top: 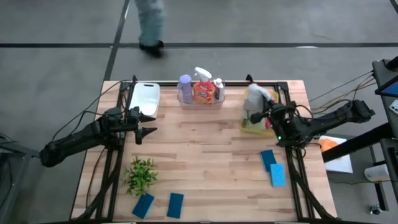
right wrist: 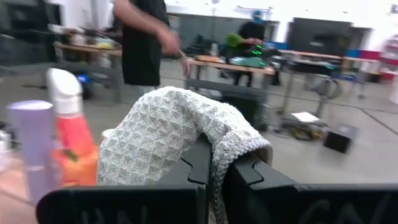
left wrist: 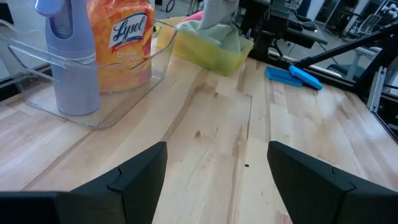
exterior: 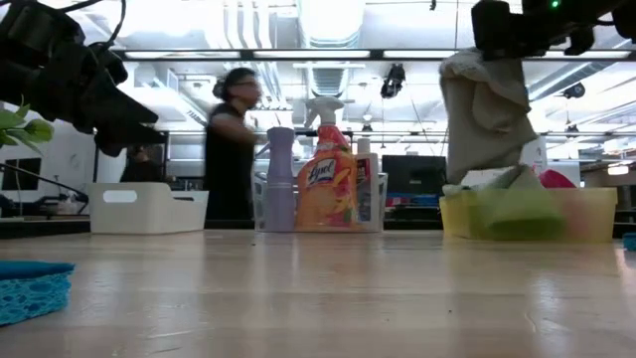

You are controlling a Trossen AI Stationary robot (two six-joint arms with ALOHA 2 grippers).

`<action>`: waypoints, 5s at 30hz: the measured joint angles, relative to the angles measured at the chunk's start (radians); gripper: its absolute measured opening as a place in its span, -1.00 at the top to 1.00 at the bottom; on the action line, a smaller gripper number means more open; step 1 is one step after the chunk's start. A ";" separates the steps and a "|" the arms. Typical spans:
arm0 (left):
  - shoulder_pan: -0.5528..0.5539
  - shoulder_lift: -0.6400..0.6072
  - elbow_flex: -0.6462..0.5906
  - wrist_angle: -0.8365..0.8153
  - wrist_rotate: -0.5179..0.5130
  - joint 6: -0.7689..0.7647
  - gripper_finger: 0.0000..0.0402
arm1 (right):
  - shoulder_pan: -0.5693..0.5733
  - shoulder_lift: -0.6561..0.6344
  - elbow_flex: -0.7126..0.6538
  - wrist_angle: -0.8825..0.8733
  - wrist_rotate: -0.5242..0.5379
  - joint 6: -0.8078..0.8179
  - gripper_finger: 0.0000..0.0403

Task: Pick & Place Kitchen Items
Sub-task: Put the grey towel into the yellow bin

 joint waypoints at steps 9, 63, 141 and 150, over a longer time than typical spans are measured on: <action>0.000 0.000 0.000 0.003 0.000 0.000 -0.43 | -0.009 -0.047 -0.003 -0.007 0.019 -0.038 0.91; 0.000 -0.001 0.000 0.022 0.000 0.000 -0.43 | -0.083 0.215 -0.314 -0.246 -0.223 0.841 -0.35; 0.000 0.013 0.000 -0.034 0.000 0.000 -0.43 | -0.147 0.075 0.556 -1.893 -0.741 1.218 -0.72; 0.000 0.013 0.000 -0.034 0.000 0.000 -0.43 | -0.145 0.363 0.544 -1.810 -0.956 1.065 -0.72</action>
